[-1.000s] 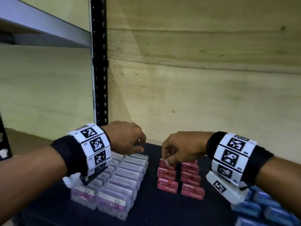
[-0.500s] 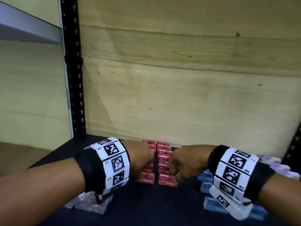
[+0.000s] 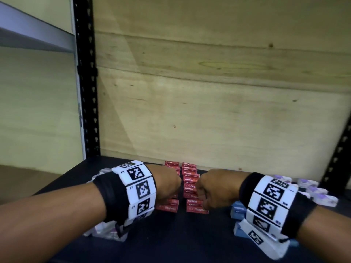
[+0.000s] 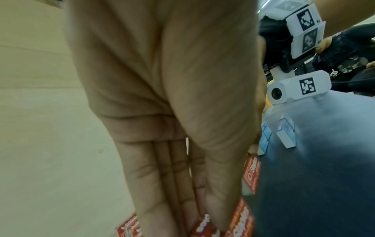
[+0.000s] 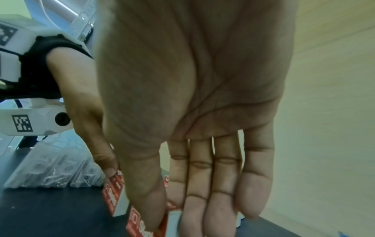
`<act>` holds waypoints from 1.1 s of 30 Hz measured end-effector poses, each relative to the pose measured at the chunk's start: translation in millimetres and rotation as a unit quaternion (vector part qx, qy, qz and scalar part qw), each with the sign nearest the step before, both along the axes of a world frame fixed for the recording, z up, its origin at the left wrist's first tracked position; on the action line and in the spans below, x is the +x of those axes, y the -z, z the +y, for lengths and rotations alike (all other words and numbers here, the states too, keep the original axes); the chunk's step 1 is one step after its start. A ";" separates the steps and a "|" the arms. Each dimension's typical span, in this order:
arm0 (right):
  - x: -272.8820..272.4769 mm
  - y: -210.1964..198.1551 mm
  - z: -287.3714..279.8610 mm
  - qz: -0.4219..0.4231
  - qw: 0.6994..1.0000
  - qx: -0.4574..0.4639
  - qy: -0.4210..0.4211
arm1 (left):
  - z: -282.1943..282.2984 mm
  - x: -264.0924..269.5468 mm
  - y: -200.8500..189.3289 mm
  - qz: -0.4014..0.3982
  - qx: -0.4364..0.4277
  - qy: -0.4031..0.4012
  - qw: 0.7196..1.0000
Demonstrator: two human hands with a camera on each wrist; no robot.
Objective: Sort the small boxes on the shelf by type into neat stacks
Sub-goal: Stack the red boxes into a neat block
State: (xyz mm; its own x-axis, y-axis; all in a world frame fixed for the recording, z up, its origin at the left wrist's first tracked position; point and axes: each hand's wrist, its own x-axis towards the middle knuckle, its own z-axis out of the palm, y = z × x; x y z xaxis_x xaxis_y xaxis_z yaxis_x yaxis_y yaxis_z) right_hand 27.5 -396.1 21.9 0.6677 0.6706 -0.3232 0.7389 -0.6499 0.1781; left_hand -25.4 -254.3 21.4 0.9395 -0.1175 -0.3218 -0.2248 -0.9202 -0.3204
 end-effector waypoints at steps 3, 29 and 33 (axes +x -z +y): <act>-11.3 -4.6 -10.1 -0.002 0.999 0.047 0.015 | 5.0 -13.4 -2.5 -0.029 -0.014 0.012 0.999; -82.9 108.9 -68.1 0.083 0.836 0.524 0.141 | 18.8 -87.1 118.6 -0.240 -0.466 -0.007 0.852; -79.3 121.3 -66.1 0.096 0.814 0.559 0.127 | 17.5 -86.0 121.7 -0.242 -0.454 0.007 0.857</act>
